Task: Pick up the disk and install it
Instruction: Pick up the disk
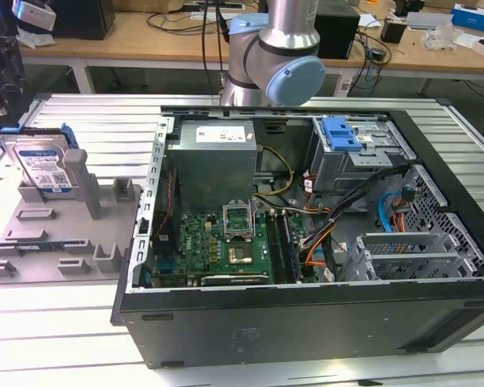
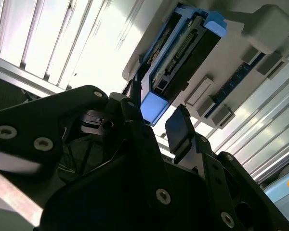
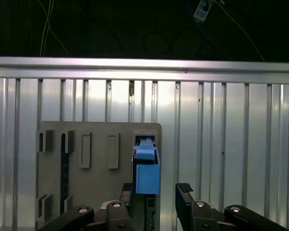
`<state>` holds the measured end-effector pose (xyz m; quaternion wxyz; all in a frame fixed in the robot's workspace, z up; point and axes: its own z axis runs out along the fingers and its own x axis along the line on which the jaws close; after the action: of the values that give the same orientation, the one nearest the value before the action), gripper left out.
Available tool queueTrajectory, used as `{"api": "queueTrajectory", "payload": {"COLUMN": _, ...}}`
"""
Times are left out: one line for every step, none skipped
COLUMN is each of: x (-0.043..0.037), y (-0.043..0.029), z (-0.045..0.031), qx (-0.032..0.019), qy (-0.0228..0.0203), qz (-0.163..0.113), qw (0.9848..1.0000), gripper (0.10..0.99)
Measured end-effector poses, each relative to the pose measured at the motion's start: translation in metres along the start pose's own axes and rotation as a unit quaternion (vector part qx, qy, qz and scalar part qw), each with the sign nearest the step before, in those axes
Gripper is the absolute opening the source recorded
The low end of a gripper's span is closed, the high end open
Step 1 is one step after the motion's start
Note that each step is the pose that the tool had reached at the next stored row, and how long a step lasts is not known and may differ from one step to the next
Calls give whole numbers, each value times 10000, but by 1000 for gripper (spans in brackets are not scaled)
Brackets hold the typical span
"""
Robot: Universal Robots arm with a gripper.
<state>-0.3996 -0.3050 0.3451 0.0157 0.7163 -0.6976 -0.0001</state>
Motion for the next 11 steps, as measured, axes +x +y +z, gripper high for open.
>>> {"api": "queueTrajectory", "payload": {"x": 6, "y": 1, "z": 5, "qx": 0, "qy": 0, "qz": -4, "qw": 10000, "gripper": 482}}
{"api": "queueTrajectory", "payload": {"x": 14, "y": 3, "z": 10, "qx": 0, "qy": 0, "qz": -8, "qw": 10000, "gripper": 482}}
{"api": "queueTrajectory", "payload": {"x": 21, "y": 3, "z": 14, "qx": 0, "qy": 0, "qz": -12, "qw": 10000, "gripper": 482}}
{"api": "queueTrajectory", "payload": {"x": 31, "y": 4, "z": 20, "qx": 0, "qy": 1, "qz": -16, "qw": 10000, "gripper": 482}}
{"api": "queueTrajectory", "payload": {"x": 46, "y": 5, "z": 32, "qx": 1, "qy": 0, "qz": -22, "qw": 10000, "gripper": 482}}
{"api": "queueTrajectory", "payload": {"x": 53, "y": 6, "z": 46, "qx": 1, "qy": 0, "qz": -27, "qw": 10000, "gripper": 482}}
{"api": "queueTrajectory", "payload": {"x": 54, "y": 7, "z": 56, "qx": 0, "qy": 1, "qz": -29, "qw": 10000, "gripper": 482}}
{"api": "queueTrajectory", "payload": {"x": 54, "y": 6, "z": 64, "qx": 1, "qy": 1, "qz": -31, "qw": 10000, "gripper": 482}}
{"api": "queueTrajectory", "payload": {"x": 55, "y": 6, "z": 75, "qx": 1, "qy": 1, "qz": -34, "qw": 10000, "gripper": 482}}
{"api": "queueTrajectory", "payload": {"x": 55, "y": 6, "z": 82, "qx": 0, "qy": 1, "qz": -36, "qw": 10000, "gripper": 482}}
{"api": "queueTrajectory", "payload": {"x": 55, "y": 7, "z": 92, "qx": 1, "qy": 1, "qz": -38, "qw": 10000, "gripper": 482}}
